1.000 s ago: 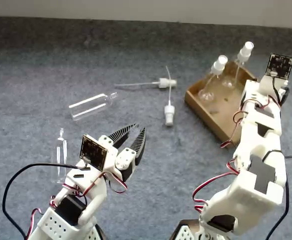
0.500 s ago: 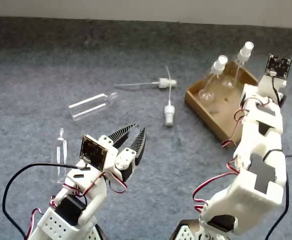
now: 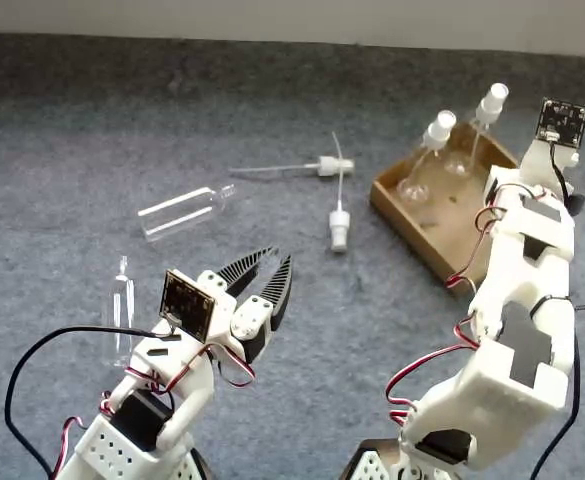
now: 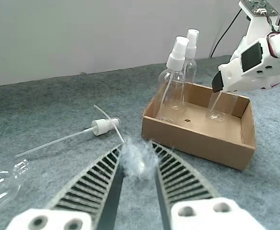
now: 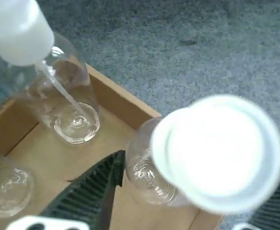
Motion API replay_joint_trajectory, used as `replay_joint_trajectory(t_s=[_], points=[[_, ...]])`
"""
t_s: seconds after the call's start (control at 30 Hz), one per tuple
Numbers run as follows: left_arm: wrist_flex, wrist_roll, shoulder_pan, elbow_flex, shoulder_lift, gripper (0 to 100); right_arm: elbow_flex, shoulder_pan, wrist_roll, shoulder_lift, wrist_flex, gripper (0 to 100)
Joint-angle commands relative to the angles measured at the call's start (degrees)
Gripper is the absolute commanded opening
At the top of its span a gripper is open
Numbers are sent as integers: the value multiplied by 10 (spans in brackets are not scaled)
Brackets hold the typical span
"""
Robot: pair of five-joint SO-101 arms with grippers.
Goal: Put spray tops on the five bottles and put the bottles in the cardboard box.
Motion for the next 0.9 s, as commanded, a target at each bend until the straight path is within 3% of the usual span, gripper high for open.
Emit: replay_joint_trajectory(t_s=[0.0, 0.4, 0.6, 0.87], points=[[-12, -4, -7, 12, -4, 42, -47, 3, 2, -51, 2, 392], [-12, -4, -7, 12, -4, 42, -40, 3, 2, -202, 6, 392], [-12, -4, -7, 12, -4, 42, -41, -15, 2, -277, 102, 392], [-18, -4, -31, 12, -6, 42, -40, -100, 2, -406, 275, 392]])
